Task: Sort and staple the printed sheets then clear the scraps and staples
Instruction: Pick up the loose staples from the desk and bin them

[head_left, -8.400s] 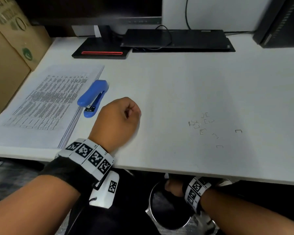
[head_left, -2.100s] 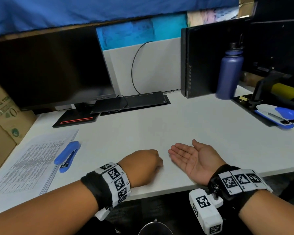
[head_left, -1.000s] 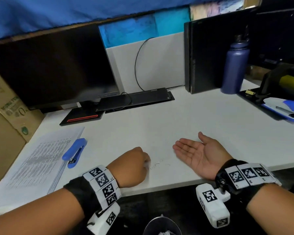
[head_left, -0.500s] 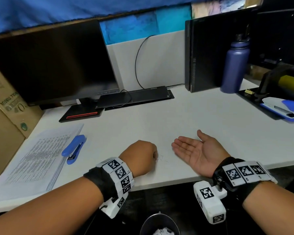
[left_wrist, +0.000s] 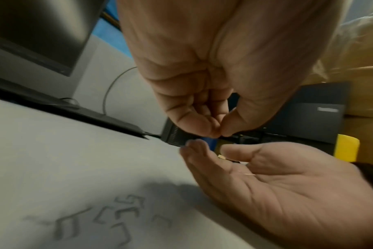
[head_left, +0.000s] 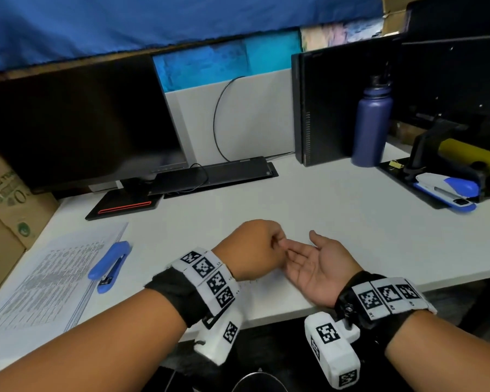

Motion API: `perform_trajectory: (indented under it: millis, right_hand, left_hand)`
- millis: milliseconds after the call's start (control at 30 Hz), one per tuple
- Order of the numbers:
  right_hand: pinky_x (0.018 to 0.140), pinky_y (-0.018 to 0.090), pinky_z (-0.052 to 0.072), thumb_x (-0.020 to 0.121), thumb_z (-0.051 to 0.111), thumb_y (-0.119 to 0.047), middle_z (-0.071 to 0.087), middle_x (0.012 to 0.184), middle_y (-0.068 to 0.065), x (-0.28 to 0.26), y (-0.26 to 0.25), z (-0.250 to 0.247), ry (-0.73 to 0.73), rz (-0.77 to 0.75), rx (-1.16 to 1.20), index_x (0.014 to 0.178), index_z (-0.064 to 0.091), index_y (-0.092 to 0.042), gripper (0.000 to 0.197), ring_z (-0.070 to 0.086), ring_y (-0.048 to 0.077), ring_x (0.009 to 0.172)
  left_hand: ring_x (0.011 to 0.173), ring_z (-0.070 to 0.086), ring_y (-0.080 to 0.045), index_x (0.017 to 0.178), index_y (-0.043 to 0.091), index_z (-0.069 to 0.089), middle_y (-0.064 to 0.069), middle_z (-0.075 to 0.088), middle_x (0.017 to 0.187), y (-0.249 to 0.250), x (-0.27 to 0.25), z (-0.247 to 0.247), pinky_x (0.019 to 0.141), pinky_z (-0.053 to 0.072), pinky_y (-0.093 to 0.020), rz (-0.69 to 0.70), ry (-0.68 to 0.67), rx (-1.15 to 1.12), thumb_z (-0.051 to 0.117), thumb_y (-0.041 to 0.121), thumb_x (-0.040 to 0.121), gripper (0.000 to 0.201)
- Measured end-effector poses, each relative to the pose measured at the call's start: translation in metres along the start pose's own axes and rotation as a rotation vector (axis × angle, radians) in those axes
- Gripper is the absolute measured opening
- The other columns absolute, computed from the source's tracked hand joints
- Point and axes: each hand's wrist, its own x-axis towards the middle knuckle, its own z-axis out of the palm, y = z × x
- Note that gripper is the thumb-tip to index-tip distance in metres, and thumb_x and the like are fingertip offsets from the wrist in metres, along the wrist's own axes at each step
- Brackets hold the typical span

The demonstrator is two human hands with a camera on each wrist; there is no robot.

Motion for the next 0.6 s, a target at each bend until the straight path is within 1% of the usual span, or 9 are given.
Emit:
perform_trajectory:
  millis: [67, 133, 167, 233, 300, 400, 467, 533, 600]
  right_hand:
    - [0.089, 0.041, 0.057, 0.105, 0.036, -0.041, 0.074, 0.103, 0.023, -0.003, 0.003, 0.001, -0.043, 0.038, 0.037, 0.118, 0.061, 0.007, 0.056, 0.072, 0.032, 0.091]
    - [0.075, 0.041, 0.062, 0.106, 0.031, -0.04, 0.075, 0.099, 0.021, -0.005, 0.005, 0.001, -0.065, 0.064, 0.079, 0.117, 0.061, 0.005, 0.055, 0.075, 0.031, 0.081]
    - [0.073, 0.039, 0.062, 0.106, 0.031, -0.039, 0.074, 0.095, 0.021, -0.005, 0.006, 0.001, -0.07, 0.07, 0.103, 0.115, 0.061, 0.005, 0.055, 0.074, 0.029, 0.076]
    - [0.086, 0.041, 0.057, 0.107, 0.031, -0.038, 0.073, 0.092, 0.023, -0.005, 0.005, 0.001, -0.065, 0.06, 0.116, 0.113, 0.061, 0.01, 0.057, 0.07, 0.029, 0.08]
    - [0.095, 0.046, 0.052, 0.106, 0.034, -0.038, 0.07, 0.107, 0.029, -0.003, 0.001, 0.0, -0.04, 0.032, 0.081, 0.117, 0.059, 0.013, 0.058, 0.068, 0.037, 0.101]
    - [0.093, 0.048, 0.053, 0.106, 0.036, -0.039, 0.066, 0.119, 0.03, -0.001, -0.007, -0.004, -0.006, 0.002, 0.067, 0.118, 0.059, 0.013, 0.058, 0.064, 0.042, 0.11]
    - [0.091, 0.047, 0.054, 0.106, 0.036, -0.039, 0.068, 0.117, 0.029, 0.0, -0.011, -0.005, 0.001, -0.008, 0.07, 0.117, 0.061, 0.012, 0.058, 0.066, 0.041, 0.108]
    - [0.091, 0.047, 0.054, 0.106, 0.037, -0.04, 0.068, 0.115, 0.029, 0.001, -0.013, -0.006, 0.011, -0.015, 0.067, 0.116, 0.061, 0.012, 0.058, 0.066, 0.041, 0.107]
    - [0.092, 0.047, 0.054, 0.105, 0.037, -0.04, 0.068, 0.115, 0.029, 0.003, -0.012, -0.007, 0.021, -0.02, 0.057, 0.115, 0.061, 0.012, 0.058, 0.066, 0.041, 0.108]
  left_hand:
    - [0.083, 0.063, -0.01, 0.094, 0.02, 0.069, 0.007, 0.069, 0.091, 0.014, 0.003, 0.006, 0.076, 0.053, -0.025, 0.046, -0.035, 0.038, 0.061, 0.017, 0.089, 0.01]
    - [0.084, 0.064, -0.011, 0.093, 0.018, 0.071, 0.006, 0.071, 0.09, 0.021, 0.006, 0.009, 0.078, 0.054, -0.027, 0.06, -0.038, 0.042, 0.067, 0.017, 0.088, 0.006]
    - [0.084, 0.065, -0.011, 0.092, 0.018, 0.072, 0.005, 0.072, 0.09, 0.021, 0.008, 0.009, 0.079, 0.054, -0.027, 0.064, -0.028, 0.041, 0.07, 0.018, 0.088, 0.005]
    - [0.085, 0.064, -0.009, 0.096, 0.018, 0.075, 0.005, 0.073, 0.093, 0.015, 0.01, 0.004, 0.08, 0.053, -0.024, 0.063, 0.008, 0.037, 0.067, 0.017, 0.091, 0.009]
    - [0.087, 0.062, -0.007, 0.104, 0.019, 0.076, 0.006, 0.074, 0.1, 0.001, 0.011, -0.006, 0.084, 0.051, -0.022, 0.029, 0.045, 0.072, 0.061, 0.016, 0.097, 0.017]
    - [0.103, 0.065, -0.011, 0.113, 0.021, 0.074, 0.005, 0.071, 0.116, -0.034, 0.007, -0.018, 0.093, 0.05, -0.024, -0.111, 0.006, 0.208, 0.052, 0.013, 0.1, 0.027]
    - [0.117, 0.061, -0.018, 0.124, 0.022, 0.068, 0.003, 0.064, 0.128, -0.05, -0.001, -0.019, 0.098, 0.049, -0.029, -0.195, -0.158, 0.378, 0.047, 0.012, 0.098, 0.035]
    - [0.111, 0.06, -0.02, 0.12, 0.023, 0.066, 0.003, 0.059, 0.124, -0.055, -0.01, -0.011, 0.091, 0.05, -0.031, -0.18, -0.296, 0.457, 0.05, 0.021, 0.097, 0.028]
    - [0.097, 0.059, -0.018, 0.105, 0.025, 0.064, 0.005, 0.055, 0.108, -0.052, -0.019, 0.001, 0.083, 0.05, -0.032, -0.099, -0.312, 0.409, 0.056, 0.035, 0.096, 0.016]
